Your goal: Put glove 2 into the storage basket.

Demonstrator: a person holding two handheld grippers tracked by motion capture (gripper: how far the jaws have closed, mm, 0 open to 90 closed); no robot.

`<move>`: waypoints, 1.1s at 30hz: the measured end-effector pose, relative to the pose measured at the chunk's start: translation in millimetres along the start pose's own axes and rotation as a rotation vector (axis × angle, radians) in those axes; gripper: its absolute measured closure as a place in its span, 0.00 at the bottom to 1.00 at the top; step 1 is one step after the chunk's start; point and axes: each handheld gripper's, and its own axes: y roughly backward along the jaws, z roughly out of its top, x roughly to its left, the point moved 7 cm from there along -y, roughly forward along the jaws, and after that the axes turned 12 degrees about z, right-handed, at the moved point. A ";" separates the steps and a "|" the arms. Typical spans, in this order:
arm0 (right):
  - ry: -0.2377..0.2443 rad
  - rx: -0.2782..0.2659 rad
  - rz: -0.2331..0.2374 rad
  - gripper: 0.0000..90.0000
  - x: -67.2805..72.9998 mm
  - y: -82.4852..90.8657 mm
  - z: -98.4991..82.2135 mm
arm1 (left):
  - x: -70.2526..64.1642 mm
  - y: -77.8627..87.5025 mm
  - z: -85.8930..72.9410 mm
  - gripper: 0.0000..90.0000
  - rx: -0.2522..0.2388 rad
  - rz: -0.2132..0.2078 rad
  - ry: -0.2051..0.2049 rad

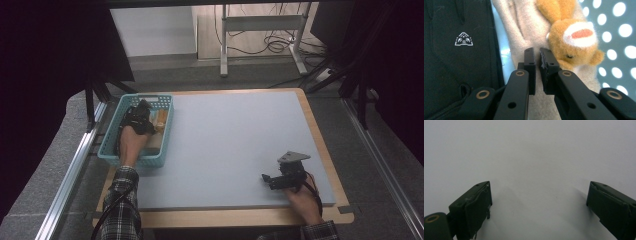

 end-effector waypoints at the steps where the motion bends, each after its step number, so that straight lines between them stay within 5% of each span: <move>1: -0.001 0.000 -0.001 0.07 0.0 0.1 0.0 | 1.5 0.6 -0.2 0.93 0.000 -0.001 0.003; 13: 0.000 0.001 -0.002 0.07 0.1 0.1 0.0 | 21.6 20.8 -2.4 0.51 -0.097 0.059 0.031; 21: -0.001 -0.001 -0.002 0.07 0.2 -0.1 0.2 | 29.0 34.2 -8.1 0.23 -0.184 0.010 0.087; 33: 0.000 0.000 -0.002 0.07 0.2 0.0 0.2 | 21.4 44.6 -15.7 0.09 -0.243 -0.055 0.053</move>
